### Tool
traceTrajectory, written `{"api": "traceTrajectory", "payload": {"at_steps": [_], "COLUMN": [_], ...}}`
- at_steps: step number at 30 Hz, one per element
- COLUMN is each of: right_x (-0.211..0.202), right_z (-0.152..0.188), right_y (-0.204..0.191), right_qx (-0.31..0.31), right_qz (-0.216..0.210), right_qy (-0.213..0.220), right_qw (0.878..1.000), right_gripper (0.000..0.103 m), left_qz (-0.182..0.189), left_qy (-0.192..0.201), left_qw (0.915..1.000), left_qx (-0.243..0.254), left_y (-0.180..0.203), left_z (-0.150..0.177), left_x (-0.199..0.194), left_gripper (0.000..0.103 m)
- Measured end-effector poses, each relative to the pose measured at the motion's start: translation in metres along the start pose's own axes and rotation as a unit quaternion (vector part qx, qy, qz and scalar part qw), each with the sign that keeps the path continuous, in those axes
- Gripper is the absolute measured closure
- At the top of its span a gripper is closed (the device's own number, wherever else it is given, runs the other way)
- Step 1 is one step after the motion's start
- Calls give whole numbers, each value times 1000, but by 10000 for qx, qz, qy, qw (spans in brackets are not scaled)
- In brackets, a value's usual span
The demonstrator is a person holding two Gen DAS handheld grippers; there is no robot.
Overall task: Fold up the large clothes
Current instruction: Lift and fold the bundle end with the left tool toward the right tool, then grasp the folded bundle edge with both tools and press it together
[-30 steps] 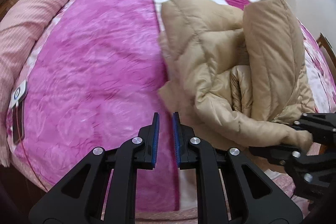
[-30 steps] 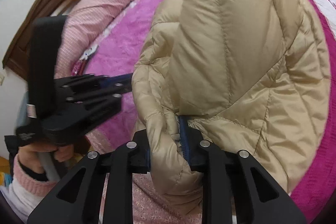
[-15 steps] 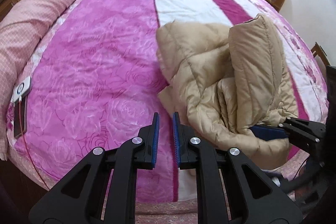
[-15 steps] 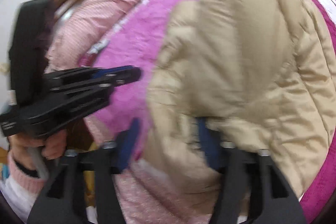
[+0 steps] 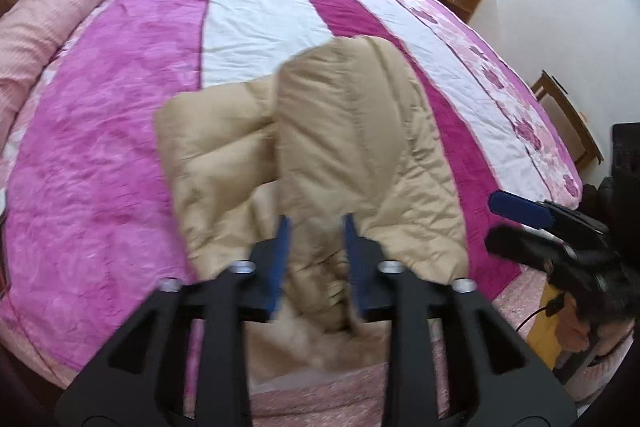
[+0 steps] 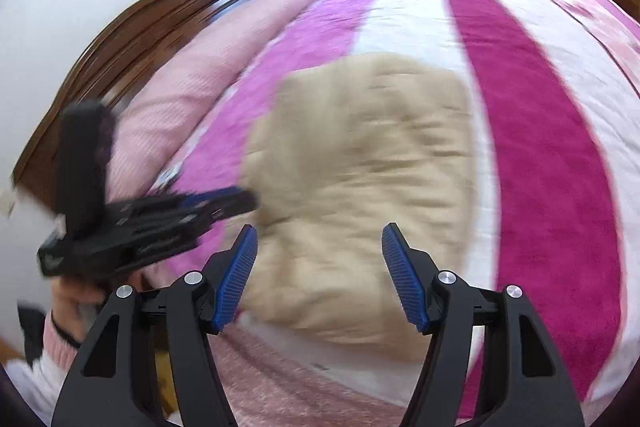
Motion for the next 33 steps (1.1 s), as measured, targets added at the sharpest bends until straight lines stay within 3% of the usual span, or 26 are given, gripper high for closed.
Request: {"api": "traceTrajectory", "payload": {"at_steps": [2,6,10,15,25,29,33], "right_x": [2,19,40,46,69,72,64], "right_z": [1,7,22,29,41,44,37], "right_y": [26,66,67,31,-21,-31,-18], "right_qx": [318,859,1220,450,-511,-711,-498], "right_qz": [195,461,84,-59,-233,-386,-376], "right_qy": [-22,-35,-241,-356,-577,-593,-508], "right_qw": [9993,9952,9922,9983,9968,9950,9968], "right_gripper": [39,39,39,38,38,35,26], "left_qz": [65,29,-221,-720,-1284,-1258,-1234], "left_qy": [16,-42,-138,-74,-176,-207,-138], "left_qw": [10000,10000,9996,9973,9897,9874,9852], "left_qx": [-15,-25,79,113,-607,-933,-1179], "left_y": [7,13,14,-5,-79,-98,-109], "left_z": [-3,-7,-6,2,40,55,63], "left_x": [7,23,37,30,16,15,19], "left_gripper": [49,44,44,44,39,36,34]}}
Point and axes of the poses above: each gripper's, at about its wrist camera, not at the fingertips, and x roughly the way its jaws point, y to its right, z to its underside, the point moved 8 cm from there along x, roughly the way its jaws point, and after that the axes turned 11 degrees about y, right-handed, at the moved point
